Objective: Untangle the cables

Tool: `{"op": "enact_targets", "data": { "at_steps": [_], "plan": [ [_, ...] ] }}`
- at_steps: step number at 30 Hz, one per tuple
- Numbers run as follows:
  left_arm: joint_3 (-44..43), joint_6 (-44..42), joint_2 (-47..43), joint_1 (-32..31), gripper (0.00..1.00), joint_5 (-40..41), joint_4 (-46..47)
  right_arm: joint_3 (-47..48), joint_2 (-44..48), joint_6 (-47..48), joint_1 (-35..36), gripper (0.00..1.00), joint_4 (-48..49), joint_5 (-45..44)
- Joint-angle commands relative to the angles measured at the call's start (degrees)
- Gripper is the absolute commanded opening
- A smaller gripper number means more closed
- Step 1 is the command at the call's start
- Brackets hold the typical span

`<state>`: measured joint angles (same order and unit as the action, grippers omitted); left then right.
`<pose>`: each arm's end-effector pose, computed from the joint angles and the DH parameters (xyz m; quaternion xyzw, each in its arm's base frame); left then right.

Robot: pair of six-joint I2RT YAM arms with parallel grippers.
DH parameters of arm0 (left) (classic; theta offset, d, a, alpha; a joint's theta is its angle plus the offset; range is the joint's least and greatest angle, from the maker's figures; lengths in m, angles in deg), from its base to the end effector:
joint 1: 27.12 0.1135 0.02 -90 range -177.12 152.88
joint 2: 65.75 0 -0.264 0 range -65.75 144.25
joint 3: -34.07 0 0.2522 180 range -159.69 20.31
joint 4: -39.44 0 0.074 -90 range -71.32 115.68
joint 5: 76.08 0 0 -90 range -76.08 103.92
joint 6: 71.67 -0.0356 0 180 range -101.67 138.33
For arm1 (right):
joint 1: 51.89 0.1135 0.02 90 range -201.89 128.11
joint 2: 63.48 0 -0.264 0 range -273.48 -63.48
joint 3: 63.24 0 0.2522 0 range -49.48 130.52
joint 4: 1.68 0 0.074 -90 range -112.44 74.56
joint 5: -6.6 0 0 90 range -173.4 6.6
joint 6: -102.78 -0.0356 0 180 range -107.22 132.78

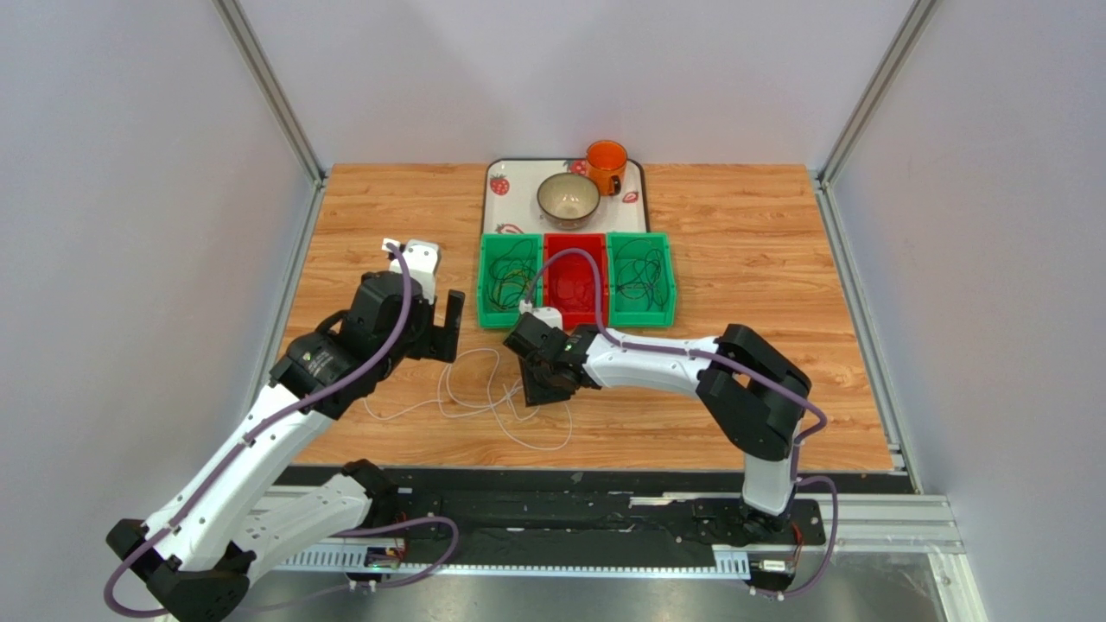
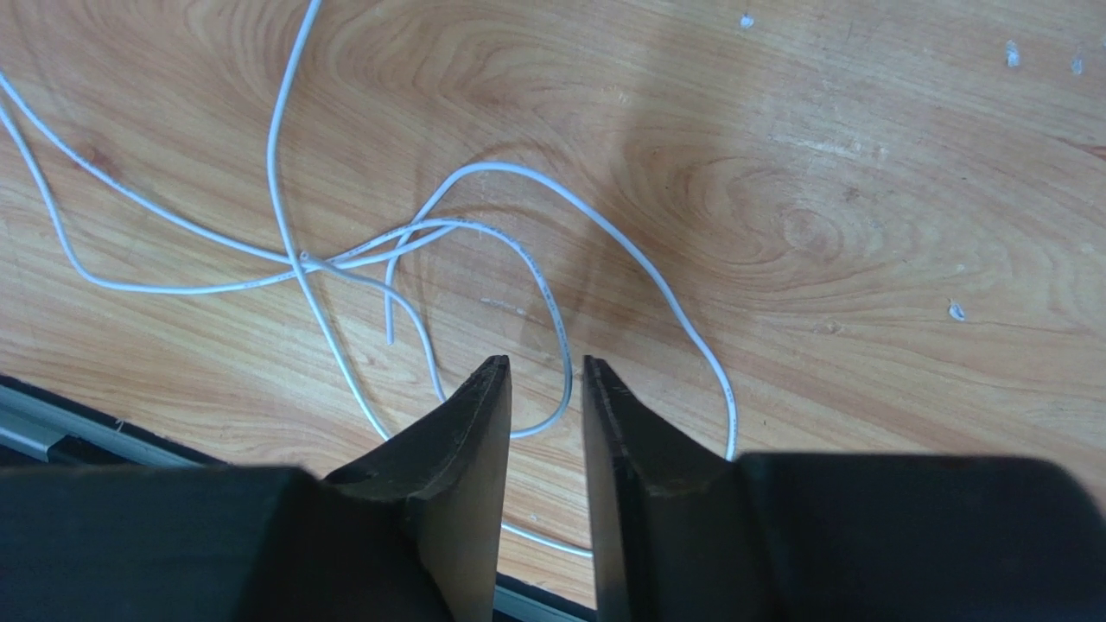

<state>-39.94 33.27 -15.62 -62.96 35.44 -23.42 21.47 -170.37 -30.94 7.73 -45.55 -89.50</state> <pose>0.1411 -0.0858 0.3508 0.0817 0.8865 -0.0292 0.4545 0.1927 0.3213 0.1709 -0.1242 0.9690 0.1303 0.1693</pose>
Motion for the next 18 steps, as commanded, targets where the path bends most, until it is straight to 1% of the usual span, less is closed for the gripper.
{"op": "enact_targets", "data": {
  "at_steps": [1,2,5,6,10,13,14,17,18],
  "plan": [
    [-0.13,0.18,-0.56,0.33,0.98,-0.34,-0.2,2.95,-1.82,-0.13,-0.29,0.26,0.67,-1.27],
    [-0.13,0.18,-0.56,0.33,0.98,-0.34,-0.12,3.04,-1.92,-0.13,-0.38,0.23,0.58,-1.27],
    [-0.05,0.09,-0.65,0.24,0.97,-0.34,-0.03,4.1,-2.27,0.48,-0.46,0.02,-0.56,-1.45],
    [-0.04,0.09,-0.73,0.33,0.98,-0.34,-0.03,4.62,-2.01,1.09,-0.46,0.0,-1.26,-2.06],
    [-0.13,0.18,-0.65,0.33,0.97,-0.42,-0.12,7.43,2.9,4.42,-0.46,0.0,-5.83,-5.57],
    [-0.04,0.27,-0.47,0.33,0.97,-0.51,-0.12,11.38,10.02,8.29,-0.46,0.0,-11.01,-8.83],
    [-0.04,0.35,-0.47,0.33,0.97,-0.6,-0.03,13.57,14.04,9.35,-0.38,0.0,-13.55,-9.7],
    [-0.13,0.7,-0.65,0.24,0.98,-0.86,-0.12,17.36,19.42,12.68,-0.46,0.0,-18.12,-14.09],
    [-0.13,0.88,-0.65,0.33,0.98,-1.3,-0.12,19.37,22.75,13.13,-0.46,0.0,-18.75,-16.63]
  ]
}}
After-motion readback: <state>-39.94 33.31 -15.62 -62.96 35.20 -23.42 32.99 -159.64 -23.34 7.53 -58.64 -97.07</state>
